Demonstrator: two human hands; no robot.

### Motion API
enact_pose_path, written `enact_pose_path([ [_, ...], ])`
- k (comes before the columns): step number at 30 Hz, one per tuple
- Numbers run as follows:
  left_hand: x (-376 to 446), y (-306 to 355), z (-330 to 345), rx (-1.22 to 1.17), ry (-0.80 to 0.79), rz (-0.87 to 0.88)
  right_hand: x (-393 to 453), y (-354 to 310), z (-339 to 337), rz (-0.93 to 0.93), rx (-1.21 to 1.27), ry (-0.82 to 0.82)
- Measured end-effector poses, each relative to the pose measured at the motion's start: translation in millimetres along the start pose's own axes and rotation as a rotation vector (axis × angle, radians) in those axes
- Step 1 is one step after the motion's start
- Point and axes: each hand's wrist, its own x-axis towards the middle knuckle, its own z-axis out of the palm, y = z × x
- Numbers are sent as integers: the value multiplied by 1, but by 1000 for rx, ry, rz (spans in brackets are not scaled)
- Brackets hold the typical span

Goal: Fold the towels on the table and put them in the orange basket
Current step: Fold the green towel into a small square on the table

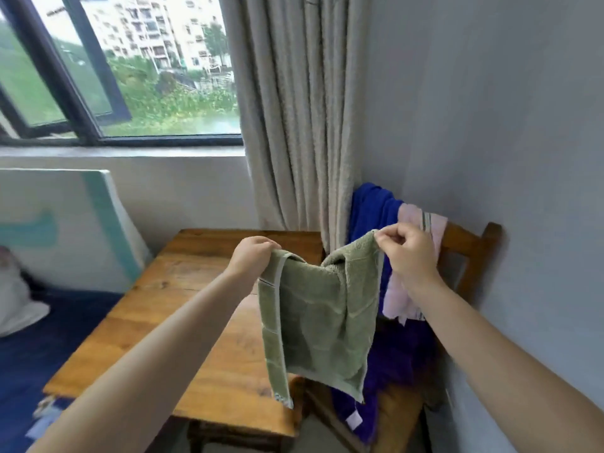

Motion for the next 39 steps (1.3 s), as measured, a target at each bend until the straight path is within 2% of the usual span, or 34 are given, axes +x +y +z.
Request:
enact_pose_path([
  [2, -9, -16, -26, 101, 29, -42, -9, -6, 25, 49, 54, -59],
  [7, -28, -65, -83, 663, 181, -38, -29, -13, 90, 79, 94, -191],
  [10, -35, -94, -123, 762, 284, -42, -38, -22, 137, 76, 88, -260],
  [13, -31, -119, -161, 813, 307, -91, -44, -32, 180, 87, 108, -282],
  [17, -9, -157, -213, 742, 333, -223, -54, -43, 243, 142, 66, -331],
  [23, 42, -194, -268, 405, 390, -414, -41, -42, 288, 283, 24, -275],
  [29, 94, -227, -322, -266, 538, -614, -18, -21, 320, 556, 126, -45],
  [33, 120, -240, -334, -410, 578, -659, -2, -14, 347, 640, 99, 95],
  [35, 131, -242, -330, -400, 513, -678, 5, -15, 368, 621, 61, 96],
  [39, 158, -242, -319, -353, 267, -725, 25, -19, 415, 584, -20, 5],
])
